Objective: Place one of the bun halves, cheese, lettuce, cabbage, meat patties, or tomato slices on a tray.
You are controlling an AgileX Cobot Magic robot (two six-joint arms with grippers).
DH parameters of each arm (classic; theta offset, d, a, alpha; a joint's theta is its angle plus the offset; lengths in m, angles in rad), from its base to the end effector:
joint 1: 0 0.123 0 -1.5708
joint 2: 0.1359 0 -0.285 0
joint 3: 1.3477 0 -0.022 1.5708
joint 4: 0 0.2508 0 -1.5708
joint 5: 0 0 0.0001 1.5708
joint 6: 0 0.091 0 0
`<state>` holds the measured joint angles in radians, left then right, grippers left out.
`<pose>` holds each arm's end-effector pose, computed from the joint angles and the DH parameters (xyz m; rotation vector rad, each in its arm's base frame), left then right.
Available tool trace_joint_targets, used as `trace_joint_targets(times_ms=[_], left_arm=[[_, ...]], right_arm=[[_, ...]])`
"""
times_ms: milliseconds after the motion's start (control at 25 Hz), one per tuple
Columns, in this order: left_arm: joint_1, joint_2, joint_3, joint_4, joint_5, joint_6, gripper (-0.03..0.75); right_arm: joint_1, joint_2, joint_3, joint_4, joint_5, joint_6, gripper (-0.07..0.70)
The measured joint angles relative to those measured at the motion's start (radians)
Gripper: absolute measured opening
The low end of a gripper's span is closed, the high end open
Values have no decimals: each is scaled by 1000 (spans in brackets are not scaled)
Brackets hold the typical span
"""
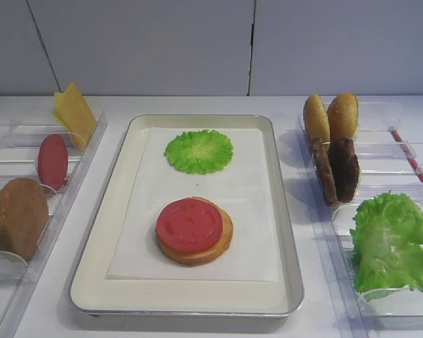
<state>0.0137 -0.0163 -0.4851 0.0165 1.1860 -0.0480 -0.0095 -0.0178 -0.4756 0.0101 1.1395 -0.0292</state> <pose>-0.0114 0.0012 0.2633 -0.0689 2.1670 0.0004 -0.0083 0.0009 0.2642 -0.0219 2.1296 -0.0106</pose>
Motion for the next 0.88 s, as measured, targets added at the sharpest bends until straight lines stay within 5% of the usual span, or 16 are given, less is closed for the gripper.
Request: trace_joint_targets(times_ms=[880], left_arm=[[2,0,0,0,0,0,516]], right_arm=[[0,0,0,0,0,-4,502]])
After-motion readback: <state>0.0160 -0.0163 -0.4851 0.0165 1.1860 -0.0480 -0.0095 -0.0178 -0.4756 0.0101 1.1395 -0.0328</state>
